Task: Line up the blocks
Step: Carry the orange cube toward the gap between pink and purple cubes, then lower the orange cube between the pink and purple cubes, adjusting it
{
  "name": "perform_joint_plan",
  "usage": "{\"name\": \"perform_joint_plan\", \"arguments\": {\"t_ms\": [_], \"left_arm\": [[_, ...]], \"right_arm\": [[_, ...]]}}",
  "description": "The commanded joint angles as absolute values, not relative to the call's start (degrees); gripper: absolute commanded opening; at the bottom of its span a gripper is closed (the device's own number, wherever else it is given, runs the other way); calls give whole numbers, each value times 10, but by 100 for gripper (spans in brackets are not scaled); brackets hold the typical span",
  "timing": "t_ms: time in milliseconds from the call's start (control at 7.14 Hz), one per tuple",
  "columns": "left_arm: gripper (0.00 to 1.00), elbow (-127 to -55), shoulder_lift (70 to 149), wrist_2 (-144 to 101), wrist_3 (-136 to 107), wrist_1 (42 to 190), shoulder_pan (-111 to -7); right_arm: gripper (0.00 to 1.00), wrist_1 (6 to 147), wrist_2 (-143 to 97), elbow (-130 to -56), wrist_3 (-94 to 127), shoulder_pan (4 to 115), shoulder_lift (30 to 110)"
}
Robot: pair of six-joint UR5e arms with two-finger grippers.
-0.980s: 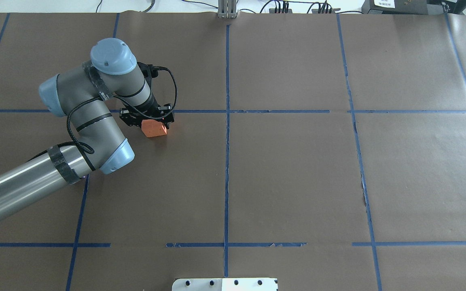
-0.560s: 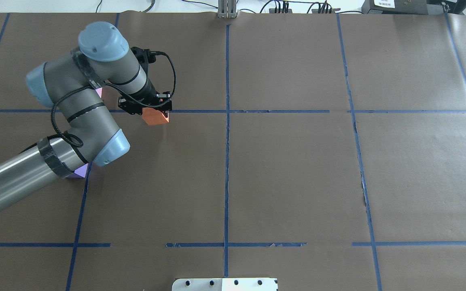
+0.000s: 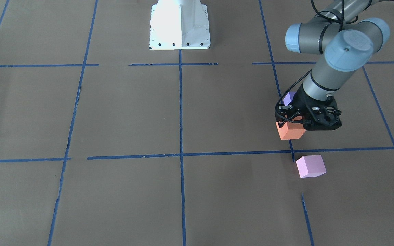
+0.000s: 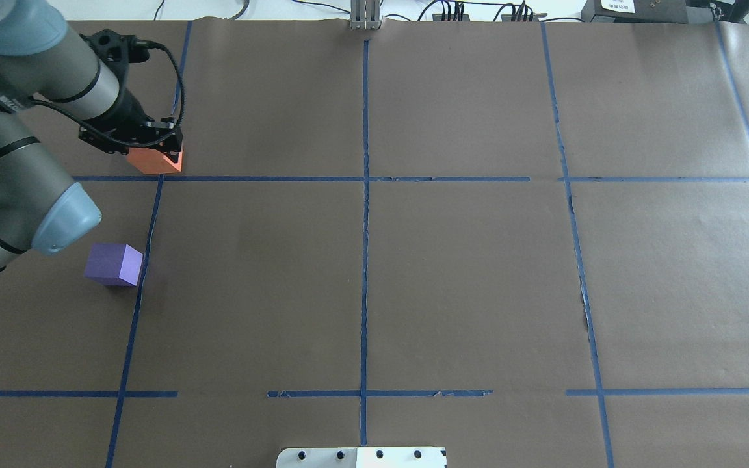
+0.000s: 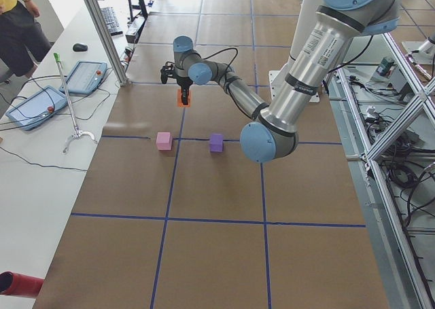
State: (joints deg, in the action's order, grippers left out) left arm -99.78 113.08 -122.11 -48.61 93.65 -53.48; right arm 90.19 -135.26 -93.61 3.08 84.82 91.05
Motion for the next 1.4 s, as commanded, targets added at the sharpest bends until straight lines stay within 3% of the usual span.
{"name": "perform_joint_plan", "arguments": {"t_ms": [0, 280, 980, 1260], "left_arm": [[13, -1017, 1042, -1242, -436, 974, -549], [13, -998, 1039, -1245, -437, 993, -543], [14, -870, 1101, -1246, -444, 1053, -511], [16, -867, 1098, -1246, -443, 1054, -511]], "right_arm": [[100, 902, -1353, -936, 31, 848, 911], [100, 903, -1353, -936, 31, 848, 911], [100, 902, -1353, -936, 31, 848, 911], [100, 902, -1353, -936, 31, 848, 911]]}}
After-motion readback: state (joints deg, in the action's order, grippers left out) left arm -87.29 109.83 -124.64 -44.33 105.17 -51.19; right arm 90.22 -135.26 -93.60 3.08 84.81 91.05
